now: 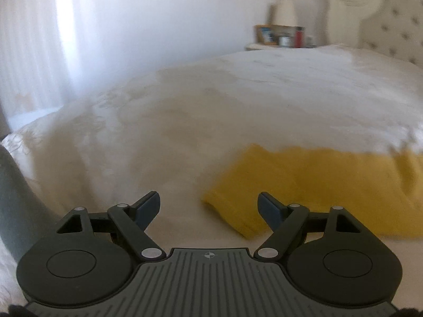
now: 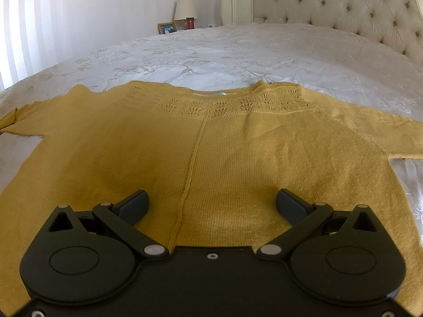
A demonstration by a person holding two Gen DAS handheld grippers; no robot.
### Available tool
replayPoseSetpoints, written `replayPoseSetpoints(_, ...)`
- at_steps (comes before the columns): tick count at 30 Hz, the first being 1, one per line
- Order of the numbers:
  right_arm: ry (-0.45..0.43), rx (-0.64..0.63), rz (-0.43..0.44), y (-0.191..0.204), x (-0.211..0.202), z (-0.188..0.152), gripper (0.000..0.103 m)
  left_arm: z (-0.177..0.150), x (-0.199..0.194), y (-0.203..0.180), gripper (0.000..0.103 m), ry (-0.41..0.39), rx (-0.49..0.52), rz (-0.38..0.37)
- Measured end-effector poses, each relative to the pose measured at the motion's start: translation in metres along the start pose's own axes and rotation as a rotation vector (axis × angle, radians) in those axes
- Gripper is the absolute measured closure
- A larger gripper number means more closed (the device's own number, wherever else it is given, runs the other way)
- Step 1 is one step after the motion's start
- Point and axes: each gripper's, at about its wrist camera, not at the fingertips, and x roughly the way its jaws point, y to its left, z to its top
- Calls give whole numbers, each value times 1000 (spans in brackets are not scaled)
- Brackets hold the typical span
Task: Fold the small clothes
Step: 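Lower the left gripper to the sweater's side edge and grasp it, then lift the grasped side edge with the left gripper and fold it across the back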
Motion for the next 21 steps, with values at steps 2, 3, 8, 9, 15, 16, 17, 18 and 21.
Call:
replayPoseSetpoints(2,0,0,0,0,0,0,0,-8,-7,-16,22,-18,69,-41)
replayPoseSetpoints(3,0,0,0,0,0,0,0,-11,-8,-26,22,-19,128,-44)
replayPoseSetpoints(8,0,0,0,0,0,0,0,-7,6,-51,22,-50,251,7)
replayPoseSetpoints(9,0,0,0,0,0,0,0,-5,13,-51,22,-52,249,14)
replayPoseSetpoints(15,0,4,3,-1,0,0,0,-7,41,-51,25,8,287,81)
replayPoseSetpoints(16,-1,5,4,-1,0,-1,0,-7,42,-50,38,8,278,72)
replayPoseSetpoints(17,-1,6,5,-1,0,-1,0,-5,43,-47,57,13,262,54)
replayPoseSetpoints(18,-1,6,5,-1,0,-1,0,-4,39,-45,64,16,247,41)
replayPoseSetpoints(21,-2,8,6,-1,0,-1,0,4,37,-34,82,26,172,-5)
